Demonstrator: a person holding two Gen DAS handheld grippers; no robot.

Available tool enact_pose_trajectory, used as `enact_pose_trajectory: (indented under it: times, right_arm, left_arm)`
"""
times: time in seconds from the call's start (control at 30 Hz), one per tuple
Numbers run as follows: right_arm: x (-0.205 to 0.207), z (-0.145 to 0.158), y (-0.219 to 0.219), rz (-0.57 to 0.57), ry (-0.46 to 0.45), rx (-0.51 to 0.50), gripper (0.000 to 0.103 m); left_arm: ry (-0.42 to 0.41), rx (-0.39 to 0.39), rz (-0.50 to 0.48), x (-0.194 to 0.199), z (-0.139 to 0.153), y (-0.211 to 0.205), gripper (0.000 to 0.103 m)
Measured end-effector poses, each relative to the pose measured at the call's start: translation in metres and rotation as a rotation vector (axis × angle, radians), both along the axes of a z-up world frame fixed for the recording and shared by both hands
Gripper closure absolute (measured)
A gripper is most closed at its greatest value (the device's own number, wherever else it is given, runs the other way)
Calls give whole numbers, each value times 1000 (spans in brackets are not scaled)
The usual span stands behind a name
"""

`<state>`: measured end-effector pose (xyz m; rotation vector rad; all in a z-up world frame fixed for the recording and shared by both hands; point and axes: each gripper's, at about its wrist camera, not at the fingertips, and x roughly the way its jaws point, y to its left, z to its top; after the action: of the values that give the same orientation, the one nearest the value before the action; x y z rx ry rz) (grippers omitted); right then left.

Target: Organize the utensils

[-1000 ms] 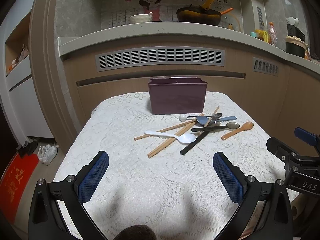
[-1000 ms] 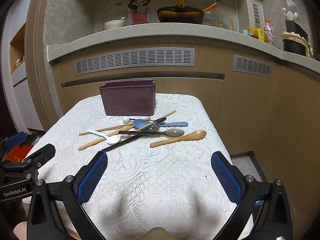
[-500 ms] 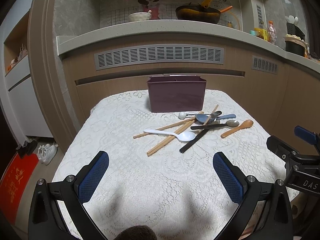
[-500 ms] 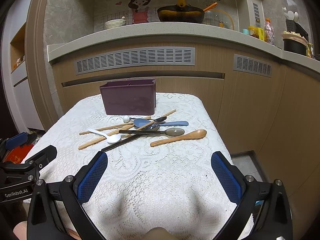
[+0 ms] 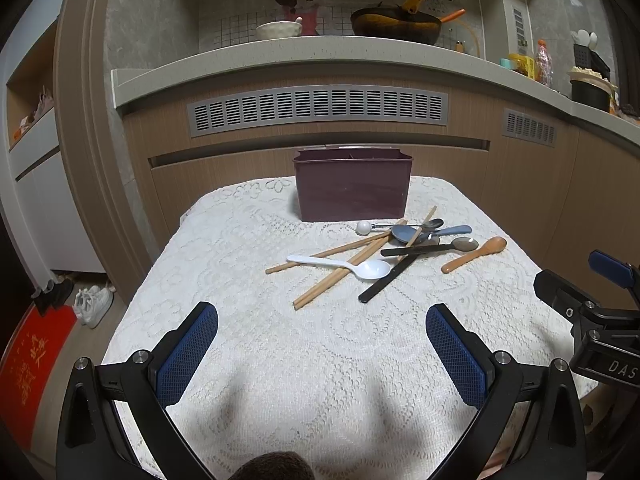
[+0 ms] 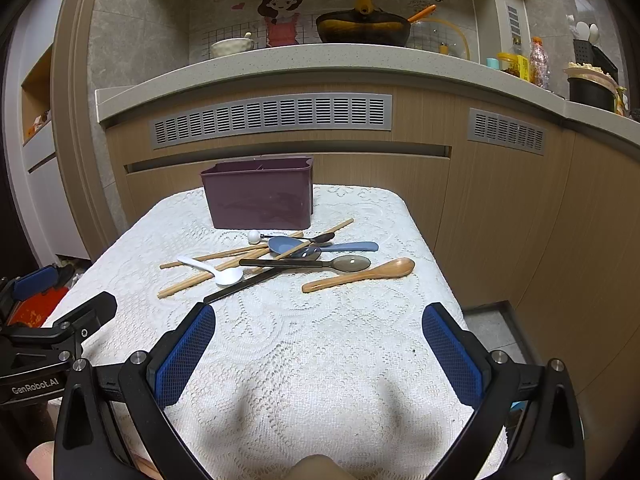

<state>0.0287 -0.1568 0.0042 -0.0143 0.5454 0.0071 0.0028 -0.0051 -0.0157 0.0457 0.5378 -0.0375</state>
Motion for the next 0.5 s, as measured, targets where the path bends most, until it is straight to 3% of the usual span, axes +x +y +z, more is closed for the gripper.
enact_pose_trajectory:
  times: [0.5]
  right_arm:
    - [1, -1, -1, 8, 6, 1, 0]
  left_arm:
    - [6, 0, -5, 1, 0, 1, 0]
